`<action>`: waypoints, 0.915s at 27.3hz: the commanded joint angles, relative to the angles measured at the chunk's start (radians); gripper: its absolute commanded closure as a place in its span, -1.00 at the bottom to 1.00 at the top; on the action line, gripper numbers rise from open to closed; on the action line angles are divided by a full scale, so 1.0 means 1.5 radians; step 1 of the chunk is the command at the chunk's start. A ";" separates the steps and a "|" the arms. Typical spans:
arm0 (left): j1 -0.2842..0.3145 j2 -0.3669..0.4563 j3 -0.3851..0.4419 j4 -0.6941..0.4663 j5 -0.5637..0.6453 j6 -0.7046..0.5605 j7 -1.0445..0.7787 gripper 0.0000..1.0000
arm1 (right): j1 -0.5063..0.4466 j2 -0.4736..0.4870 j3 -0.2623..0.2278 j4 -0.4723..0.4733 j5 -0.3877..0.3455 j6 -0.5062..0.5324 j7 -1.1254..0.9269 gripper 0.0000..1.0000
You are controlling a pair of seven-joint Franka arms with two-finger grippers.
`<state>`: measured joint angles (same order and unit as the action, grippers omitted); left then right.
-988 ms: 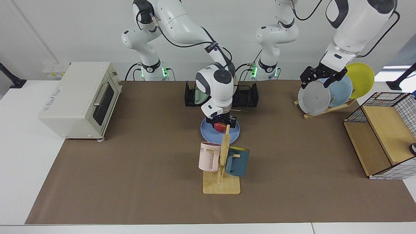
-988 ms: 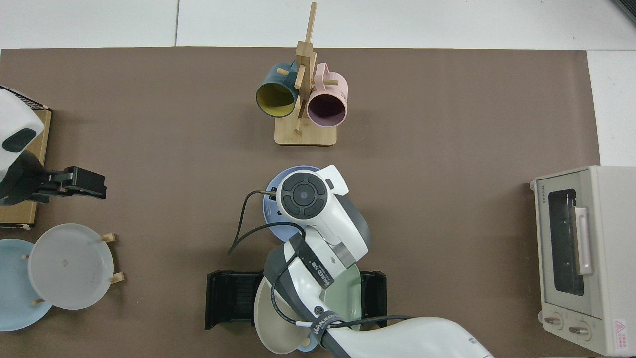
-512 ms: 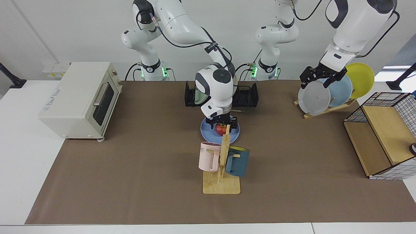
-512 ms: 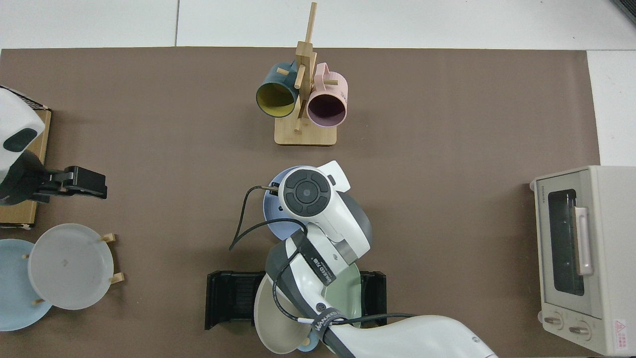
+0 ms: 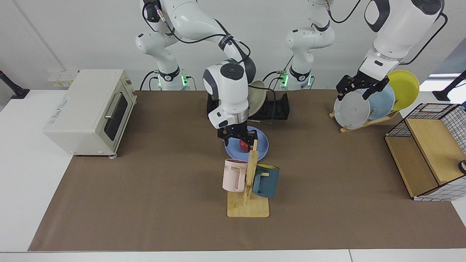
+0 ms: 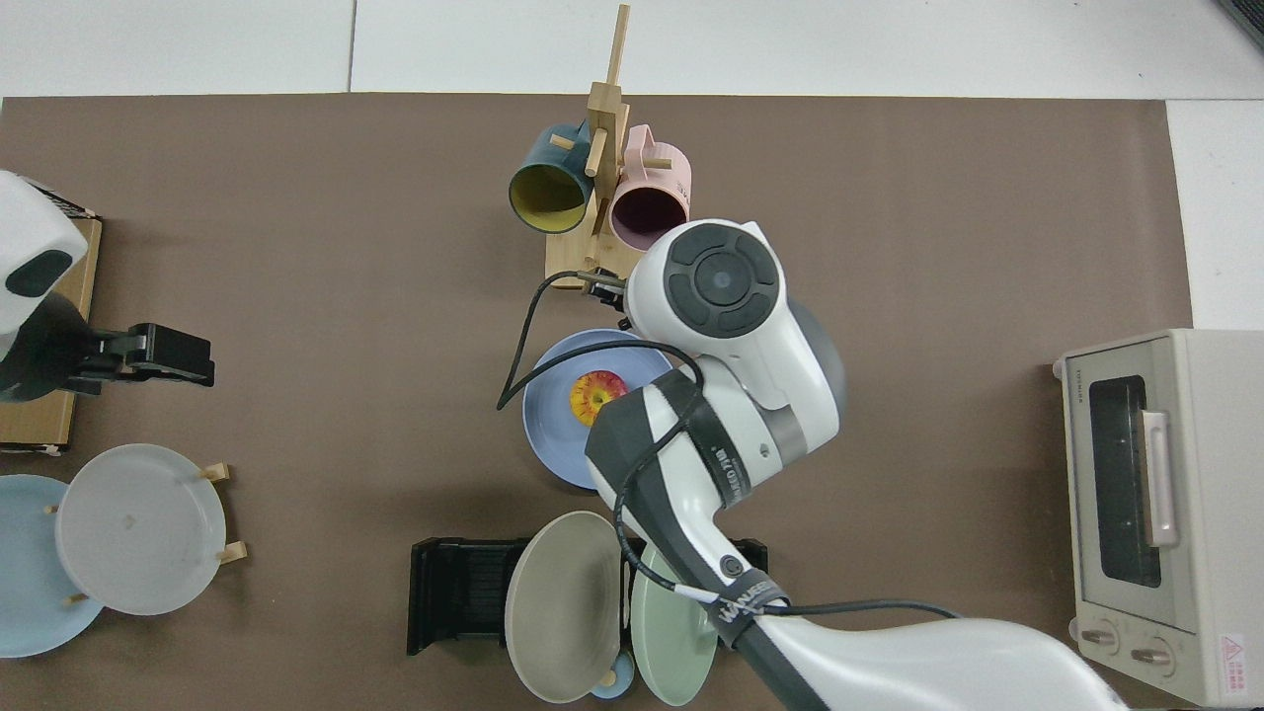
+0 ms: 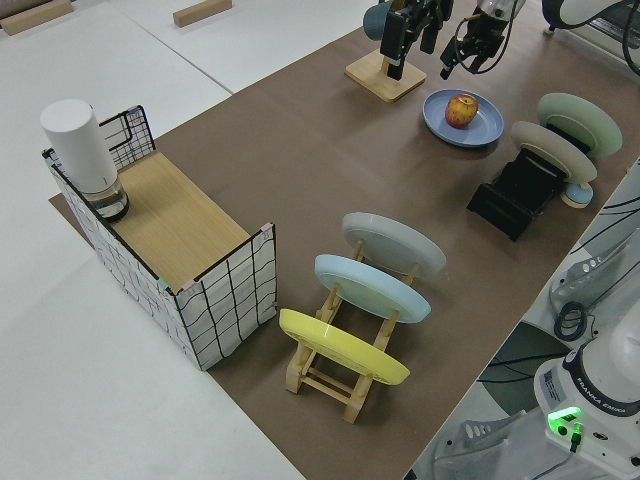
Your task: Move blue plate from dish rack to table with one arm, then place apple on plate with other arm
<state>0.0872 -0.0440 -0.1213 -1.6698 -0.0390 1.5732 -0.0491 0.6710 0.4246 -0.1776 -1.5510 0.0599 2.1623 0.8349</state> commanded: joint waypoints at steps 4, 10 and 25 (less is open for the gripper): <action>-0.003 -0.005 0.014 -0.012 -0.011 0.024 0.003 -1.00 | -0.078 -0.073 0.005 -0.049 0.007 -0.058 -0.148 -1.00; 0.004 -0.005 0.015 -0.012 -0.006 0.025 0.009 -1.00 | -0.150 -0.104 0.006 -0.062 0.003 -0.096 -0.236 -1.00; 0.008 -0.006 0.014 -0.013 -0.006 0.028 0.009 -1.00 | -0.331 -0.203 0.006 -0.101 0.003 -0.217 -0.595 -1.00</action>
<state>0.0980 -0.0423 -0.1001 -1.6706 -0.0461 1.5955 -0.0485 0.2346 0.2124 -0.1849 -1.6386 0.0590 1.9044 0.0839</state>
